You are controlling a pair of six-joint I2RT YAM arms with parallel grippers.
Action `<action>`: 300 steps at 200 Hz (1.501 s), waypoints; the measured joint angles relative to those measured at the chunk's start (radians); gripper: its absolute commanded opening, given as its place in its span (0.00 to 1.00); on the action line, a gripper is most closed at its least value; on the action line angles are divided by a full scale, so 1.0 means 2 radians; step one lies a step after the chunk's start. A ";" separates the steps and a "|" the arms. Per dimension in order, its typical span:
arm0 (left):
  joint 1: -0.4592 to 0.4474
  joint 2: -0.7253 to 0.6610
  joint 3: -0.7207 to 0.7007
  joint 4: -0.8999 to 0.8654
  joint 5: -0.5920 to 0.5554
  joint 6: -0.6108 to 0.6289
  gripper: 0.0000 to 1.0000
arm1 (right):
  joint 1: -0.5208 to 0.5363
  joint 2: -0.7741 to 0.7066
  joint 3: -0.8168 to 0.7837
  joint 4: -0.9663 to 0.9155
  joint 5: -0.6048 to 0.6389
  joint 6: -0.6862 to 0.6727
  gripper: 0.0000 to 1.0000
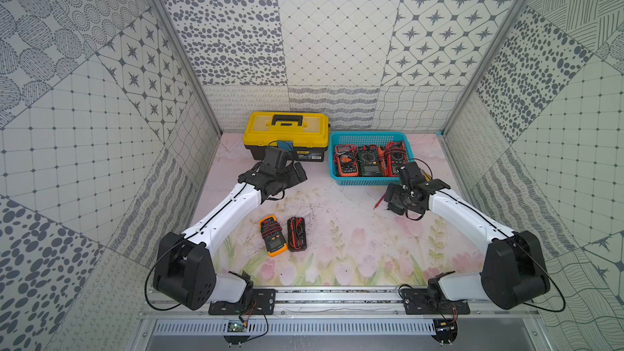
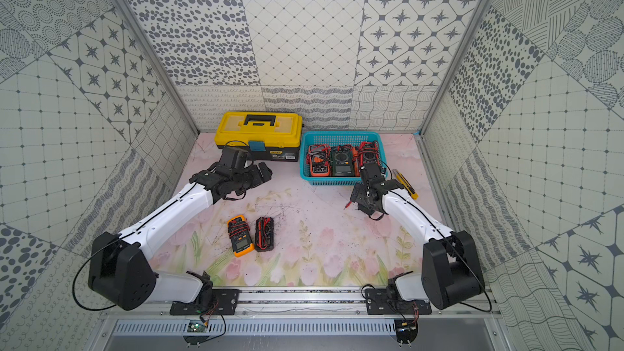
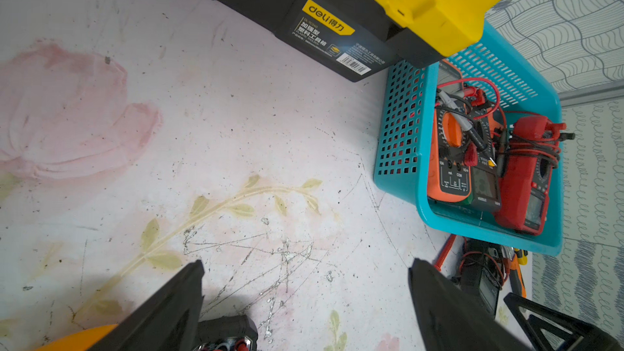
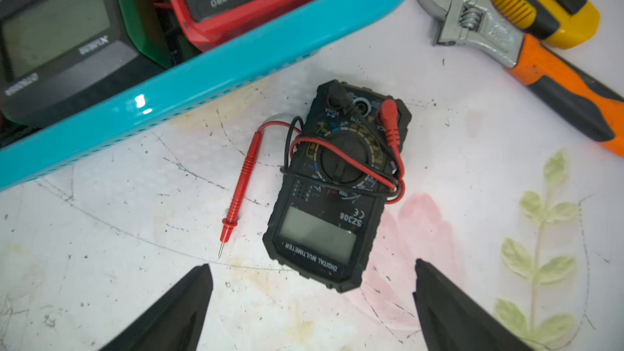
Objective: Put the multimeter into the basket
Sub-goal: Pick up the multimeter from the center of the board.
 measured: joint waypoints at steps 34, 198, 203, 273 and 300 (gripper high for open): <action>0.002 0.001 -0.002 0.000 0.001 0.000 0.99 | 0.003 0.039 -0.002 0.009 0.019 0.011 0.98; 0.006 0.014 -0.004 0.020 0.016 0.000 0.99 | -0.031 0.089 -0.035 0.097 0.023 -0.002 0.59; 0.006 0.014 -0.004 0.021 0.016 0.000 0.99 | -0.031 0.089 -0.035 0.098 0.023 -0.003 0.55; 0.009 0.003 -0.006 0.021 0.013 0.000 0.99 | -0.034 -0.004 -0.056 0.012 0.030 -0.025 0.32; 0.011 -0.001 -0.006 0.021 0.012 0.000 0.99 | -0.034 -0.058 -0.039 -0.043 0.056 -0.034 0.29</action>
